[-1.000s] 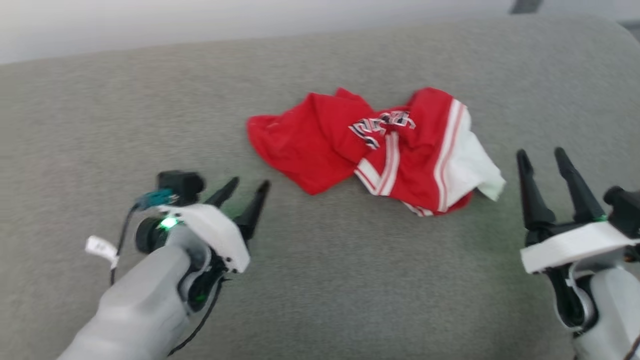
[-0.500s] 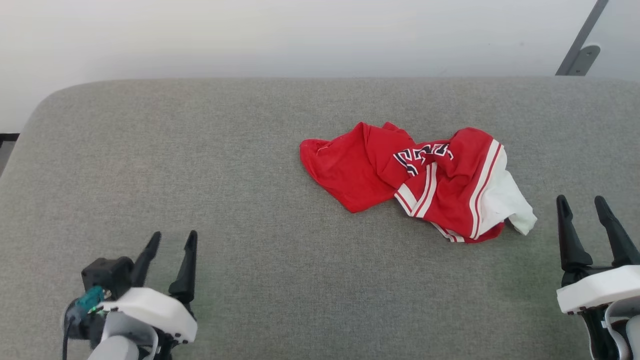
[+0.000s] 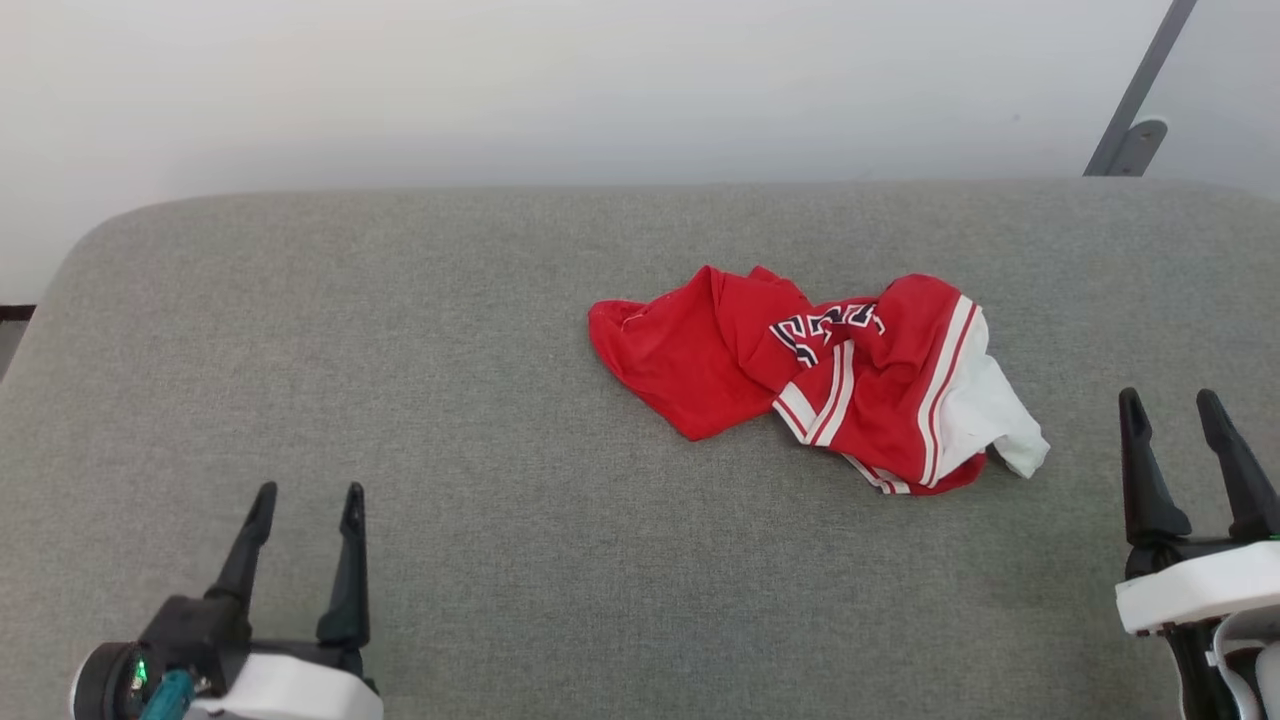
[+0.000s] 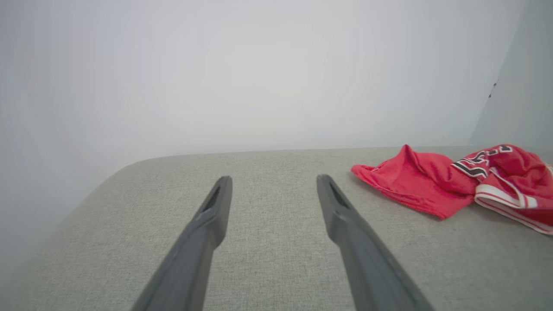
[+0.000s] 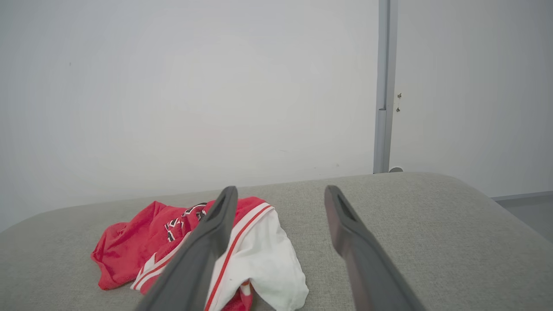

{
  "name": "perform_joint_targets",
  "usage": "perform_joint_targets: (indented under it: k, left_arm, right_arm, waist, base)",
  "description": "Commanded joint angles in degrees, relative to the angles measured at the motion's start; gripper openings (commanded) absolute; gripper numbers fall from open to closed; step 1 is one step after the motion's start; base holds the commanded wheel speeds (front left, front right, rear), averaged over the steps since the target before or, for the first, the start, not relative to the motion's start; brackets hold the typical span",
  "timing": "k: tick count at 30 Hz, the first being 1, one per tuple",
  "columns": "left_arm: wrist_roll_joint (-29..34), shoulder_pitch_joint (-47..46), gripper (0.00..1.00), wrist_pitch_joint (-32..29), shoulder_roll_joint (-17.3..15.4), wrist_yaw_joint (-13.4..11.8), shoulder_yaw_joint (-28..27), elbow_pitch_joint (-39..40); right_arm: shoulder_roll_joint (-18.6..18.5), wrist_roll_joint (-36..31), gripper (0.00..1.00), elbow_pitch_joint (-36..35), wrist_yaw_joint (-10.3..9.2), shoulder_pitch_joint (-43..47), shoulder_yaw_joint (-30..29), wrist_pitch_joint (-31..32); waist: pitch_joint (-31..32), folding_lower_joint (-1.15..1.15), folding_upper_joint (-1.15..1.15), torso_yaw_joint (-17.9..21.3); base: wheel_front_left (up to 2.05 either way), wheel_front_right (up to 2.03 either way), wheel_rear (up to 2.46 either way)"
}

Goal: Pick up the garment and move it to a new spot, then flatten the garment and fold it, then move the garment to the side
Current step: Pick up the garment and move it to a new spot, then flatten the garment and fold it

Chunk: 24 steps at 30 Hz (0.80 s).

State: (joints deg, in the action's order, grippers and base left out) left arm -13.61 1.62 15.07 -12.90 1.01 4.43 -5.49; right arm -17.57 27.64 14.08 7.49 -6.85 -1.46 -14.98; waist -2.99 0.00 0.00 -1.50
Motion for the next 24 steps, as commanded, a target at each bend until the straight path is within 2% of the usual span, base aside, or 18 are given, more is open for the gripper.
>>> perform_joint_targets:
  k: [1, 8, 17, 21, 24]
  left_arm:
    - [1.5, 1.4, 1.00, 0.1, 0.9, 0.9, -0.9, 0.9]
    - [4.4, 3.3, 1.00, 0.1, 3.8, 3.5, -3.6, 1.4]
    - [6.2, 2.6, 1.00, 0.1, 5.7, 5.1, -5.4, 2.0]
    - [6.7, 1.8, 1.00, 0.1, 6.8, 5.5, -5.7, 2.1]
    - [7.2, 0.9, 1.00, 0.1, 7.5, 5.7, -5.2, 2.1]
  right_arm:
    - [0.4, -0.1, 1.00, -0.3, 0.00, 0.8, 0.1, -0.3]
    - [0.8, -0.2, 1.00, -0.1, 0.00, 1.4, 0.2, -0.3]
    - [0.2, 0.1, 1.00, 0.3, 0.00, 0.3, 0.6, -0.3]
    - [-2.2, -0.1, 1.00, 1.6, -0.01, -2.1, 2.7, 2.4]
    - [-5.3, -0.2, 1.00, 3.4, 0.00, -5.3, 5.3, 6.9]
  waist:
    - [0.5, 0.00, 0.00, 0.2]
    - [0.8, 0.00, 0.00, 0.5]
    - [0.2, 0.00, 0.00, 0.5]
    - [-1.0, 0.00, 0.00, 0.3]
    - [-2.7, 0.00, 0.00, -0.1]
  base:
    - [0.00, 0.00, 0.00]
    - [0.00, 0.00, 0.00]
    - [0.00, 0.00, 0.00]
    - [0.00, 0.00, 0.00]
    - [0.00, 0.00, 0.00]
